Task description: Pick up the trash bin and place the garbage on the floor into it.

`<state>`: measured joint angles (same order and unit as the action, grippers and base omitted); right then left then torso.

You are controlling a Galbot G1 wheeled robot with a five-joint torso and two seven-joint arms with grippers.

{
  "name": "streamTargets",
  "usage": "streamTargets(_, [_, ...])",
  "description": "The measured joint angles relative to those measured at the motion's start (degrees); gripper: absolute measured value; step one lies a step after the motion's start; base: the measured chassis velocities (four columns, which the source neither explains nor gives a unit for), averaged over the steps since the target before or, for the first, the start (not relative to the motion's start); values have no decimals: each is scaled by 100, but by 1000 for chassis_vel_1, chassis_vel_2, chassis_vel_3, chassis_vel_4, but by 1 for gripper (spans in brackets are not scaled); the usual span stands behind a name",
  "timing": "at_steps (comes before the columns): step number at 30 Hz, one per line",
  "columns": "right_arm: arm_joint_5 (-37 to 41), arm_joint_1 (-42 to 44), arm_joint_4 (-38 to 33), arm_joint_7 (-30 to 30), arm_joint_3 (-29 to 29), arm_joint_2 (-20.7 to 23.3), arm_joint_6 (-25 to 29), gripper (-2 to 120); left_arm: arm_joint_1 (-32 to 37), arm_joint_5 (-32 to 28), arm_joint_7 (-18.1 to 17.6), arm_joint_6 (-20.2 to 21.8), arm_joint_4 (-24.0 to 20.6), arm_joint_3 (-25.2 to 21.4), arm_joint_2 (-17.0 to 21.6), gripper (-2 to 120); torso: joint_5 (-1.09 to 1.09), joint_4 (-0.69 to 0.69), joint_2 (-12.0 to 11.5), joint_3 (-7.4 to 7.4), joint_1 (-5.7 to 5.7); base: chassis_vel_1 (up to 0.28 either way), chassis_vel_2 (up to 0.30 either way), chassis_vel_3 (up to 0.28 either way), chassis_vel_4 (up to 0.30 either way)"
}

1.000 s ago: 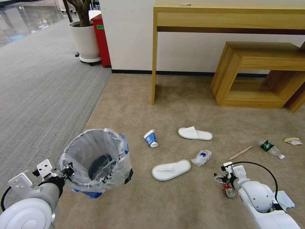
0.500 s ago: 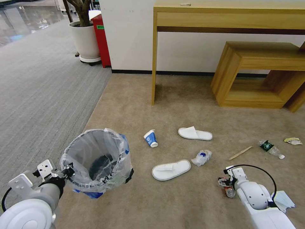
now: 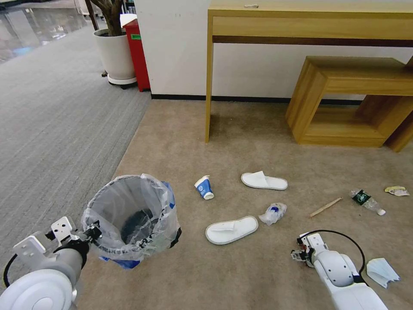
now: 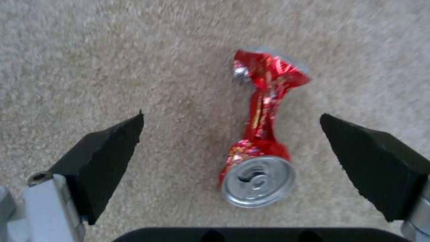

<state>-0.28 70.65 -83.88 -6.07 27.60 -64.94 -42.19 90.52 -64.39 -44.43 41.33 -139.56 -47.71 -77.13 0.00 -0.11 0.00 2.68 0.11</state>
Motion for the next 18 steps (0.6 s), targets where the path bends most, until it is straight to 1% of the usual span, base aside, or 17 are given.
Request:
streamTargets(3, [-27,-61,104,-50,0,-51,1,100,5,0,7,-2,0,-8,2,0,0,0,0,0,0,0,0,0,0])
streamTargets(6, [-262,-232,343,-284,37,-177,32,100,10,3,16,-3,-1,-9,-6,0,0,0,0,0,0,0,0,0,0])
streamTargets(16, [-316,-417,585,-321,99,-311,45,100,20,28,22,-5,-1,11,-34,0,0,0,0,0,0,0,0,0,0])
streamTargets(18, [-325,-429,613,-327,105,-314,50,98,20,29,22,-6,1,10,-34,0,0,0,0,0,0,0,0,0,0])
